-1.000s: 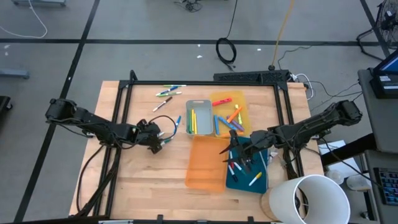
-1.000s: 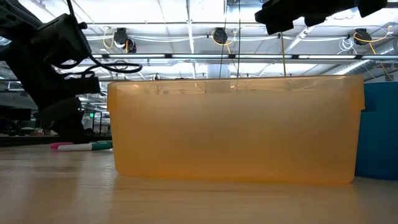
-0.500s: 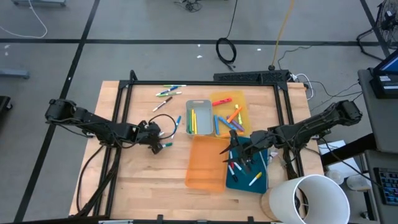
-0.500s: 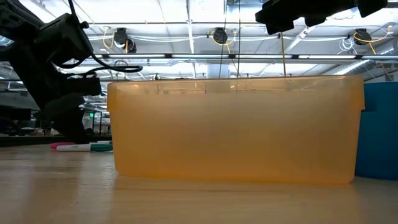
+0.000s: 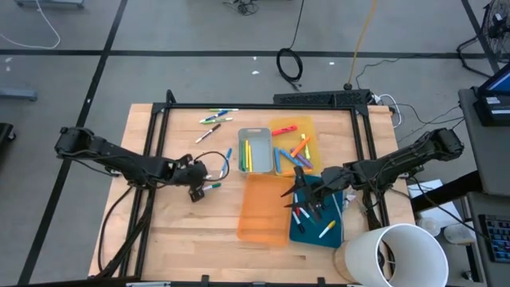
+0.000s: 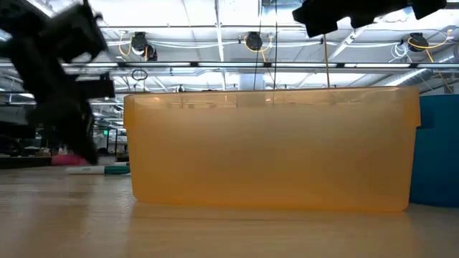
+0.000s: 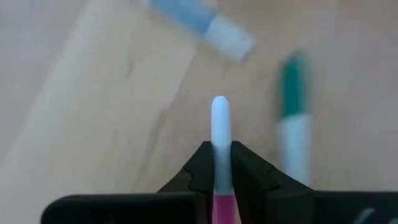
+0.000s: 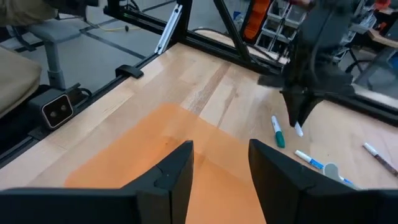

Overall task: Pick & Place Markers
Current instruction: Put the white and pink highlighter pen into the blue bin

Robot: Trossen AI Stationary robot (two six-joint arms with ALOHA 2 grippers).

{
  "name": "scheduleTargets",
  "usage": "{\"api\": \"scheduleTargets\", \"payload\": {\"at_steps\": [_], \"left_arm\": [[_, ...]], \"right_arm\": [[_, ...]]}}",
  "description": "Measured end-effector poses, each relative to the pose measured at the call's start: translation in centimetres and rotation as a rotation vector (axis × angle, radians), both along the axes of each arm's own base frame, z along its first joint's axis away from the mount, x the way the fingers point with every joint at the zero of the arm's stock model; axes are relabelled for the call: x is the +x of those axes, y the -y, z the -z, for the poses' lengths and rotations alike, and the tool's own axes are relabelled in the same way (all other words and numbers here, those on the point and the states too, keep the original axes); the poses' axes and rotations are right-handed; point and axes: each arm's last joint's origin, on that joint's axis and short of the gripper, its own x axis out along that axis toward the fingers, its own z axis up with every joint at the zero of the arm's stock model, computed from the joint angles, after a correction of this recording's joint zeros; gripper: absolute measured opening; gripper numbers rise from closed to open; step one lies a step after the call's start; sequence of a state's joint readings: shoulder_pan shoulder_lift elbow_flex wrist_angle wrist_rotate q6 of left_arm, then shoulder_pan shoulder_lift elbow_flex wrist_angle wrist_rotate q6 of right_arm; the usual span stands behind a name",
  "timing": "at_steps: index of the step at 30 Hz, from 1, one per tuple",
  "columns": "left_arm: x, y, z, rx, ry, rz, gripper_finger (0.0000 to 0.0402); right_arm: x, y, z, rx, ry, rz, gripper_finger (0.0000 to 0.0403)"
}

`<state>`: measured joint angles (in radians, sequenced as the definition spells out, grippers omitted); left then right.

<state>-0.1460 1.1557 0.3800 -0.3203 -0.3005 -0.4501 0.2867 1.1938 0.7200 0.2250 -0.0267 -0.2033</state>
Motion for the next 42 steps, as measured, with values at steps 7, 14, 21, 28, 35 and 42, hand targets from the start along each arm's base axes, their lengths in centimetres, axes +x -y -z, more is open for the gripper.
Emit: {"api": "scheduleTargets", "payload": {"at_steps": [7, 14, 21, 28, 35, 42], "left_arm": [[2.9, 1.4, -6.8, 0.162, 0.442, 0.286, 0.0035], [4.7, 2.3, -11.1, 0.338, 0.891, 0.543, 0.0035], [6.7, 2.4, -11.4, 0.271, 1.153, 0.779, 0.0035], [9.9, 1.6, -10.1, 0.191, 1.148, 0.789, 0.0039], [13.1, 1.6, -9.5, 0.146, 1.024, 0.799, 0.0035], [13.9, 1.6, -9.7, 0.132, 1.005, 0.820, 0.0036]], "right_arm": [[0.6, 0.5, -0.8, -0.015, 0.115, 0.084, 0.0143], [3.2, 1.9, 0.5, -0.036, 0.193, 0.150, 0.0143], [5.5, 3.4, 1.7, -0.026, 0.320, 0.212, 0.0142], [6.1, 3.5, 2.0, 0.013, 0.384, 0.083, 0.0141], [6.4, 3.0, 1.1, 0.029, 0.415, 0.038, 0.0141], [6.7, 2.7, 0.6, 0.013, 0.420, 0.012, 0.0135]]}}
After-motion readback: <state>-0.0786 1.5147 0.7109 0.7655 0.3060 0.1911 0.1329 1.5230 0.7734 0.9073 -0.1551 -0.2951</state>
